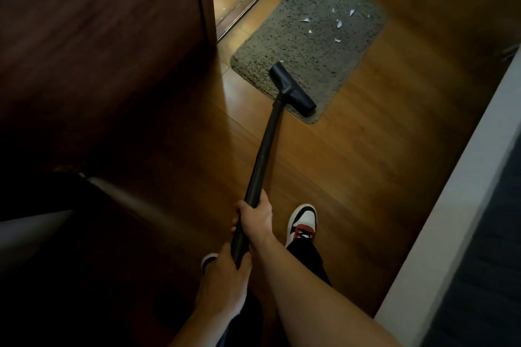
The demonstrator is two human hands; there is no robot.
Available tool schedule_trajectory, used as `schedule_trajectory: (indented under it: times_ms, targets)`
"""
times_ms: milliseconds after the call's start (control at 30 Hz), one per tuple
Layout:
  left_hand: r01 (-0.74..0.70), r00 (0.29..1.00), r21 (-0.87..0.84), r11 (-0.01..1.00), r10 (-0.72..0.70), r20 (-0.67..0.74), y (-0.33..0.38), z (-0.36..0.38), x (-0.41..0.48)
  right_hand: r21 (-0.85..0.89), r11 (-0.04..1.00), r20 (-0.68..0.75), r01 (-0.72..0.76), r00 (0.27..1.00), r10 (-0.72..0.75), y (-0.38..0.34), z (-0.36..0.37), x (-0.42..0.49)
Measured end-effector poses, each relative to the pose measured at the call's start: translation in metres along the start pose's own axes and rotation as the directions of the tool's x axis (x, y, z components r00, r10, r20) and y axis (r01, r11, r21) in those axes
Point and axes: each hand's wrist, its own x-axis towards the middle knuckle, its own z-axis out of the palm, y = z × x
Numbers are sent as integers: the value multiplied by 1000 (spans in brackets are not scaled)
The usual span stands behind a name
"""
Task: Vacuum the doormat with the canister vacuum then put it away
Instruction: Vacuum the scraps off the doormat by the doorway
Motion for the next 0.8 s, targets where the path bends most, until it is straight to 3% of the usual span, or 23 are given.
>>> schedule_trajectory:
  times_ms: [333, 500, 800]
  targets:
    - [-85, 995, -12, 996, 84, -56, 59, 33, 22, -31, 999, -2, 36, 999, -37, -42, -44, 41]
    - [-51, 999, -48, 998, 52, 7, 110, 47, 40, -57, 997, -6, 52, 999, -52, -79, -76, 70]
    - [-24, 1000, -31, 999, 23, -11, 194, 64, 72, -101, 993, 24, 59, 998, -57, -146, -121, 119]
